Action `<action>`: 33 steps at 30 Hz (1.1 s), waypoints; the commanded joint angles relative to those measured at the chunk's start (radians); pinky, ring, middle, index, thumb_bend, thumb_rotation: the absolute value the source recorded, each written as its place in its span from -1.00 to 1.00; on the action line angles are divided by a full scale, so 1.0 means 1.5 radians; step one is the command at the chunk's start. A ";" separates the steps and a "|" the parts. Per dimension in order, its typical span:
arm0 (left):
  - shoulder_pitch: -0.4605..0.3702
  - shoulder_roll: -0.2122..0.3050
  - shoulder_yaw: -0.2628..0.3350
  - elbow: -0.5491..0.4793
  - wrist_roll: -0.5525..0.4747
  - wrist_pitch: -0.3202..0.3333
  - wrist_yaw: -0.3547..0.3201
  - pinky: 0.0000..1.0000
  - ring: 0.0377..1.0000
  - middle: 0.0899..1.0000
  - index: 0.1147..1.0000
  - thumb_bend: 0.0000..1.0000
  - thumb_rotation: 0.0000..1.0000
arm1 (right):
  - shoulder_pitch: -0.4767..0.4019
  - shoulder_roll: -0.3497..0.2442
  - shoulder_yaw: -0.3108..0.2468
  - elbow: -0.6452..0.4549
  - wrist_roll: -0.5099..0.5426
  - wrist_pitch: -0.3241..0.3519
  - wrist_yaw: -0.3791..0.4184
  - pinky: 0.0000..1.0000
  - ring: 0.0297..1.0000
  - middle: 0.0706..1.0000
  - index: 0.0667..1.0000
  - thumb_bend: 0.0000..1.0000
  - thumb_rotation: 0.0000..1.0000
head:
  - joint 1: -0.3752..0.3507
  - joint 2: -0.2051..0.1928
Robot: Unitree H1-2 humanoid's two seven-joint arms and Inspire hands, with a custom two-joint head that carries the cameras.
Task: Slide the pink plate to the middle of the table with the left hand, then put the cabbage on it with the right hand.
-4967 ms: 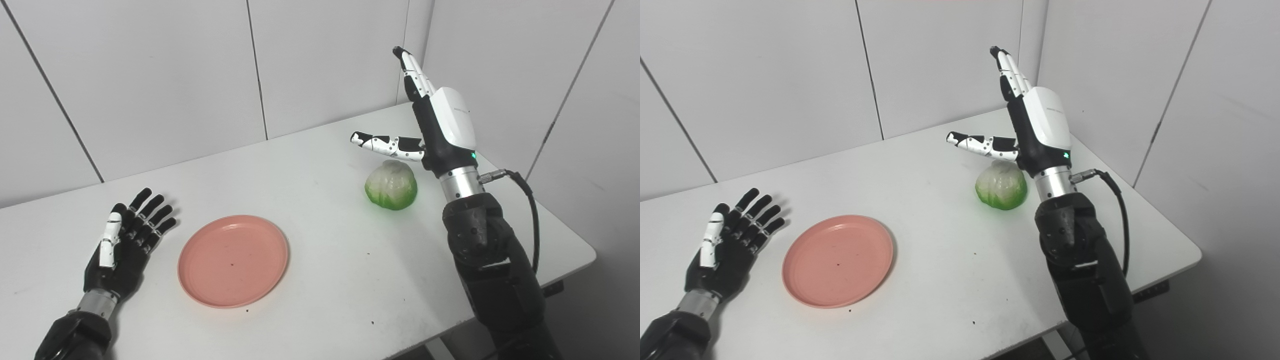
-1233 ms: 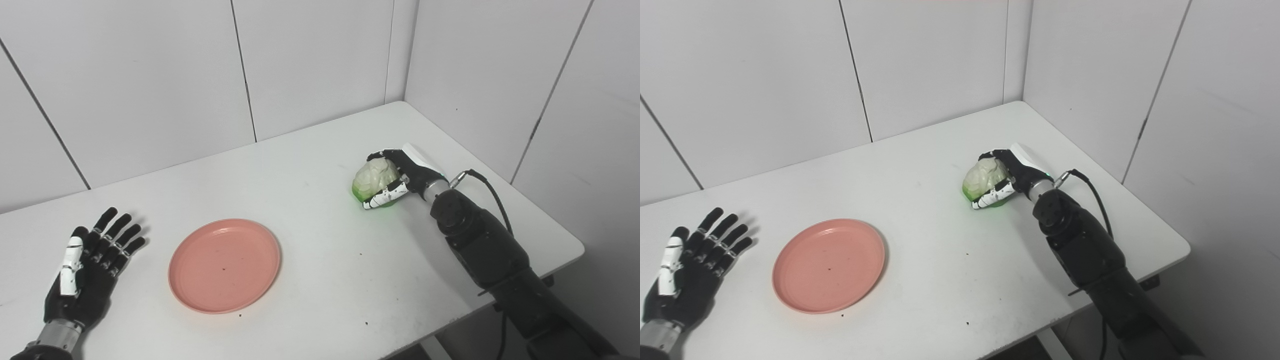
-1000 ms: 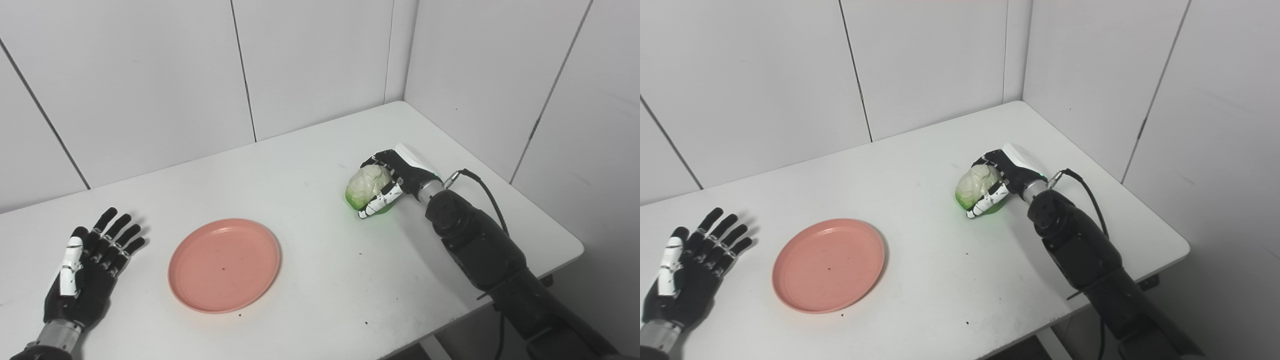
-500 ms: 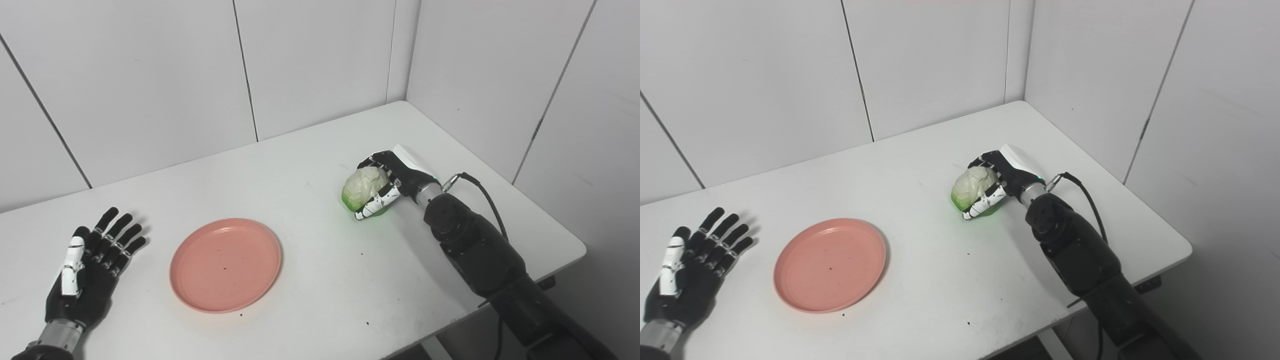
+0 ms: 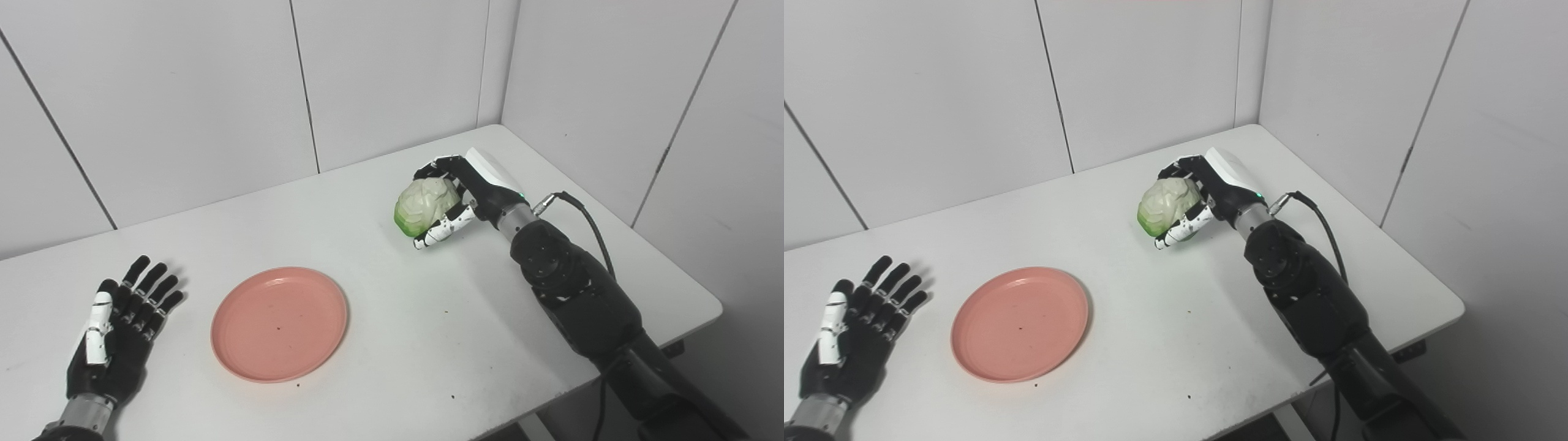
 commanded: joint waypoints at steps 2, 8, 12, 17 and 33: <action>0.046 -0.018 -0.022 0.014 0.025 0.066 0.028 0.79 0.80 0.84 0.82 0.00 0.90 | -0.045 -0.002 0.000 -0.034 0.000 0.003 0.010 -0.23 -0.18 -0.16 -0.07 0.06 -1.00 | 0.024 0.000; 0.058 -0.040 -0.043 -0.035 0.037 0.091 0.074 0.80 0.81 0.83 0.82 -0.02 0.95 | -0.074 0.021 0.029 -0.052 -0.008 0.008 0.039 -0.31 -0.21 -0.18 -0.04 0.05 -1.00 | 0.084 0.004; 0.067 -0.058 -0.054 -0.069 0.046 0.111 0.106 0.78 0.80 0.83 0.82 -0.04 0.99 | -0.087 0.037 0.047 -0.042 -0.002 -0.015 0.048 -0.25 -0.18 -0.14 -0.07 0.06 -1.00 | 0.118 0.006; 0.072 -0.083 -0.066 -0.104 0.057 0.129 0.138 0.81 0.82 0.85 0.84 -0.09 1.00 | -0.106 0.070 0.087 -0.017 -0.006 -0.026 0.060 -0.29 -0.22 -0.16 -0.05 0.05 -1.00 | 0.172 0.012; 0.071 -0.125 -0.084 -0.149 0.090 0.163 0.194 0.83 0.82 0.85 0.84 -0.16 1.00 | -0.131 0.150 0.177 0.072 -0.030 -0.075 0.067 -0.30 -0.24 -0.17 -0.06 0.06 -1.00 | 0.251 0.027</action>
